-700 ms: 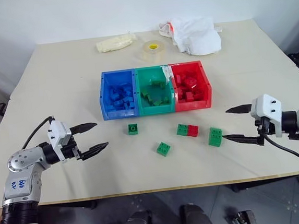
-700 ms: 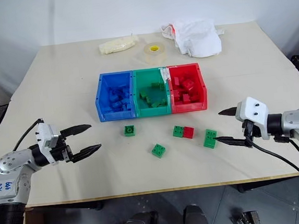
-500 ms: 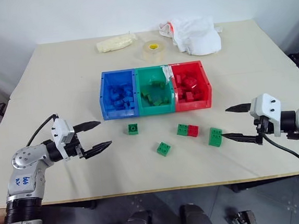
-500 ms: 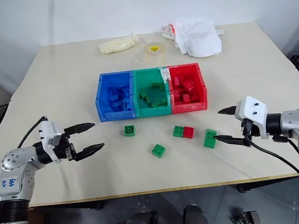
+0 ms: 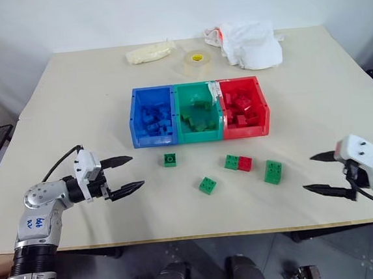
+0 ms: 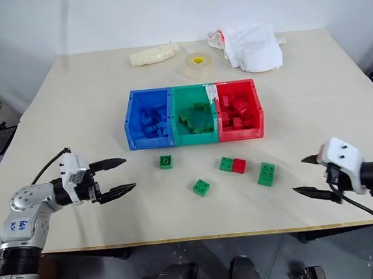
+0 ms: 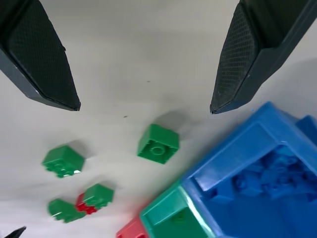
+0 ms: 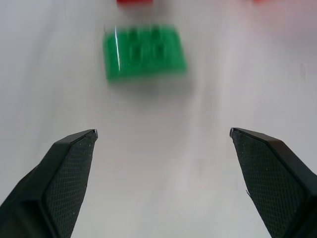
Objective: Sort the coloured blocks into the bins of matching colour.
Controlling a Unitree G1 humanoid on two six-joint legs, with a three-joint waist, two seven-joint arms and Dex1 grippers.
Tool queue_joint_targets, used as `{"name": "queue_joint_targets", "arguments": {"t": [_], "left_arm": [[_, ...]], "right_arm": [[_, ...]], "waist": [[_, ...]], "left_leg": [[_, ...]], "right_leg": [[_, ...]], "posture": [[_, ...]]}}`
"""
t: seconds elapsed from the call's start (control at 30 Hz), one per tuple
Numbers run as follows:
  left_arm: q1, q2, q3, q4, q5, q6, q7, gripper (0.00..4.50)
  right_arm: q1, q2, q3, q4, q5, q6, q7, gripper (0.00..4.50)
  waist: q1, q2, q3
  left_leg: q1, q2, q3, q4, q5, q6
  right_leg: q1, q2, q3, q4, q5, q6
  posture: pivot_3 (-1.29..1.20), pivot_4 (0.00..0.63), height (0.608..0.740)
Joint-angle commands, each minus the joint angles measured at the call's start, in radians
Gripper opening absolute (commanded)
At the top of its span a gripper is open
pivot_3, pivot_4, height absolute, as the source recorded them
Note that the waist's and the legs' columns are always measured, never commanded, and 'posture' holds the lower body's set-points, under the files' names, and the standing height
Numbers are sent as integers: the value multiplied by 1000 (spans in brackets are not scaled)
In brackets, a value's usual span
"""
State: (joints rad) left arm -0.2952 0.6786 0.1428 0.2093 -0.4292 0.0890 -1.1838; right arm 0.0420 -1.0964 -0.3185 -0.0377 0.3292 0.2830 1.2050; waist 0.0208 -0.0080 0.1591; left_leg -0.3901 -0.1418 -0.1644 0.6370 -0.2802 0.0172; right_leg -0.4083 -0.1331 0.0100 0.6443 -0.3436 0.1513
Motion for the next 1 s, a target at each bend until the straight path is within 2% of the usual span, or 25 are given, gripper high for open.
{"name": "queue_joint_targets", "arguments": {"t": [0.03,0.33,0.5,0.6,0.73,0.83,0.9,1.0], "left_arm": [[-14,7,9,-13,-22,-1,-29,4456],[24,-7,7,-62,-24,2,-33,4456],[92,-12,28,-168,-49,44,8,4456],[127,-8,45,-218,-60,66,31,4456],[156,-2,60,-257,-71,84,52,4456],[171,0,69,-272,-73,92,59,4500],[175,0,72,-278,-74,95,62,4500],[178,1,74,-280,-76,96,63,4500]], "right_arm": [[15,-16,-50,-45,6,-6,1,4500],[-139,57,110,-74,15,33,-24,4500],[-322,176,297,70,-69,1,-43,4500],[-397,238,340,158,-88,-15,-45,4500],[-409,257,364,205,-105,-37,-29,4500],[-399,264,366,203,-94,-36,-10,3912],[-395,269,361,199,-94,-38,-16,3339],[-390,274,351,192,-91,-41,-23,3341]], "waist": [[-3,0,0],[-18,0,0],[-25,0,1],[-23,0,1],[-17,1,2],[-17,1,2],[-19,1,2],[-19,1,2]], "left_leg": [[0,1,1,0,0,0],[1,3,4,1,-1,0],[1,4,5,8,-6,1],[1,5,6,9,-7,0],[1,5,5,10,-7,1],[1,5,5,10,-7,1],[1,5,5,10,-7,1],[1,5,5,10,-8,0]], "right_leg": [[0,0,1,0,0,0],[0,0,3,0,0,-1],[1,0,3,2,0,0],[1,1,3,2,0,-1],[0,1,3,3,0,0],[1,1,3,2,0,0],[1,1,3,2,0,0],[1,1,3,2,1,-1]], "posture": [[0,150,740],[0,150,740],[0,150,740],[0,150,740],[0,150,740],[0,150,740],[0,150,740],[0,150,740]]}}
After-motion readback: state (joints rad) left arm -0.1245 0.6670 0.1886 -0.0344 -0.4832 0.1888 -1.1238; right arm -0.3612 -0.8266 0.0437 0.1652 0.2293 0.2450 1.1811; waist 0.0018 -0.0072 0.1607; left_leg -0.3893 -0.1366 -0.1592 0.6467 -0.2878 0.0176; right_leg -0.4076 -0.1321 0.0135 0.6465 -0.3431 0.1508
